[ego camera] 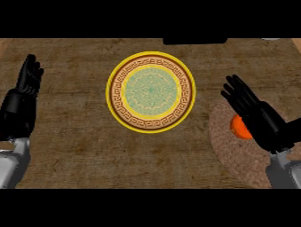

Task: Pick the squash from the placemat and place it in the plate

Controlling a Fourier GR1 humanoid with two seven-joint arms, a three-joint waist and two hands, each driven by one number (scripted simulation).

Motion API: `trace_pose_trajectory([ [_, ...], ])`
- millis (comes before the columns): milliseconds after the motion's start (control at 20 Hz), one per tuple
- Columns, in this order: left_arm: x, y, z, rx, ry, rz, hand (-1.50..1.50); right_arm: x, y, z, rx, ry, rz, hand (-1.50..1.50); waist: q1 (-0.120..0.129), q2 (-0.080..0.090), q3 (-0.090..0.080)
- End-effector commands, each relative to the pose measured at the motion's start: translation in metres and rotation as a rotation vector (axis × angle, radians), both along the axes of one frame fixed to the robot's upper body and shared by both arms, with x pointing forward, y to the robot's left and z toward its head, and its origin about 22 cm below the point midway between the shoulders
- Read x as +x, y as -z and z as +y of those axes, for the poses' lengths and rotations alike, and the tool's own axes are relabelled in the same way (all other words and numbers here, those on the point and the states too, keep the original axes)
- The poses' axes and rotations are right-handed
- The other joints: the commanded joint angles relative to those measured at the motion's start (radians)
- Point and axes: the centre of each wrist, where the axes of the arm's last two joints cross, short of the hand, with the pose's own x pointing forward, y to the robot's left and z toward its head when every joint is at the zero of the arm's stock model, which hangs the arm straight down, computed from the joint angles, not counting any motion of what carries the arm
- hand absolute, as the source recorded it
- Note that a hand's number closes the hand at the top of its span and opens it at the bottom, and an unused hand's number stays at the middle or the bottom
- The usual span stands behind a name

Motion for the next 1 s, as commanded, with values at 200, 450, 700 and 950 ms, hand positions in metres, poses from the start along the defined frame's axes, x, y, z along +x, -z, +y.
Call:
trace_pose_trajectory([
  [200, -0.033, 0.082, -0.009, -0.086, -0.052, 0.344, 0.00, 0.008, -0.036, -0.059, 0.013, 0.033, -0.146, 1.50, 0.023, -0.010, -0.002],
  [450, -0.038, 0.088, -0.004, -0.111, -0.065, 0.428, 0.00, 0.006, -0.119, -0.100, -0.922, 0.172, -0.422, 1.50, -0.008, -0.013, -0.017],
  [700, -0.045, 0.093, -0.014, -0.163, -0.050, 0.462, 0.00, -0.028, 0.029, -0.091, -0.169, 0.465, -0.262, -1.50, -0.002, -0.008, 0.010],
  [950, -0.055, 0.094, -0.029, -0.144, -0.012, 0.478, 0.00, -0.051, 0.065, -0.117, -0.261, 0.146, -0.387, -1.50, 0.036, -0.011, 0.000],
])
